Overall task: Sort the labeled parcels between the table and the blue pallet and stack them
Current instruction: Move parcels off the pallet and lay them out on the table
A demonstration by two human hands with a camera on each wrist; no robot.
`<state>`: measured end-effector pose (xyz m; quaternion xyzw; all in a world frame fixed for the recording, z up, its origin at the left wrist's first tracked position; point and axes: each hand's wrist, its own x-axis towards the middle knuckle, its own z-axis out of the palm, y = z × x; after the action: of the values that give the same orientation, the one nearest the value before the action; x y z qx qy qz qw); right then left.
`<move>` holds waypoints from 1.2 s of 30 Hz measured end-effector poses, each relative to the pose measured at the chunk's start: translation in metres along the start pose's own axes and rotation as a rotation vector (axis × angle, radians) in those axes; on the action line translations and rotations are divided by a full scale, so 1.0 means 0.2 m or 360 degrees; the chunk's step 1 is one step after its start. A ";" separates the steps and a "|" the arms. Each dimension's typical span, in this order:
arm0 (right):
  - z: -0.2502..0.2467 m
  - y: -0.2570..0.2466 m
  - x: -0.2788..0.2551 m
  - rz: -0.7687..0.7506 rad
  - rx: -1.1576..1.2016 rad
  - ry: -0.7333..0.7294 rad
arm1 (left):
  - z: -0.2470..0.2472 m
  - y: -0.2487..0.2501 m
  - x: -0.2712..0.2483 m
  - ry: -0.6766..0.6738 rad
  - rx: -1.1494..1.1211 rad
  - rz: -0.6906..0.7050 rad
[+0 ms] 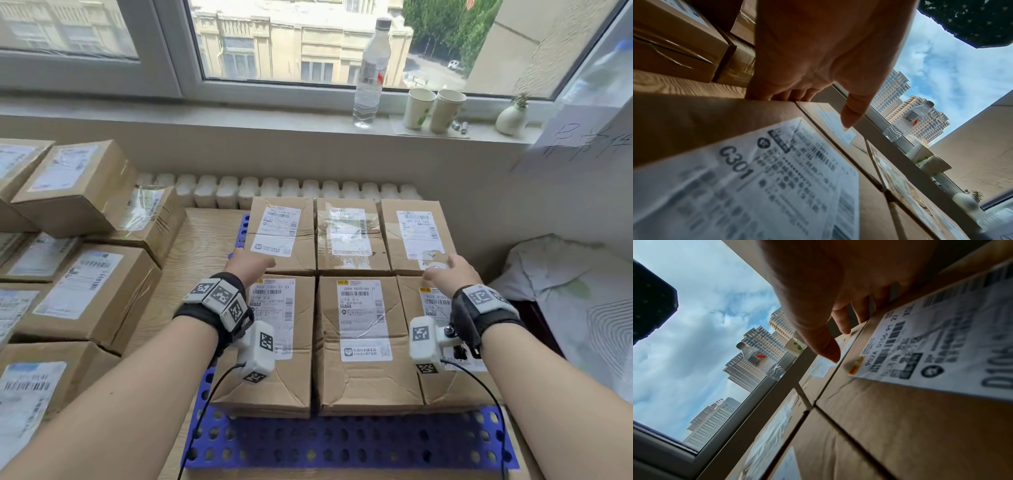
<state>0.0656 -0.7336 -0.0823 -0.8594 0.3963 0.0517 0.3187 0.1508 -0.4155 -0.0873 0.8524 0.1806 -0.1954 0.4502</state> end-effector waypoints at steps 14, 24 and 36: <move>-0.06 -0.25 -0.26 -0.0343 0.0342 0.0025 | -0.18 0.15 -0.26 0.0074 -0.0139 0.0219; 0.07 -0.41 -0.62 -0.0803 0.0654 -0.0465 | -0.25 0.09 -0.68 0.0158 -0.0172 0.0385; 0.37 -0.47 -0.99 -0.0965 0.0739 -0.0868 | -0.42 -0.23 -0.94 0.0292 -0.0038 0.0232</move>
<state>0.0110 -0.5169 -0.0249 -0.7975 0.0304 0.0901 0.5958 -0.0186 -0.3455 0.0179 0.8721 0.1609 -0.0811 0.4549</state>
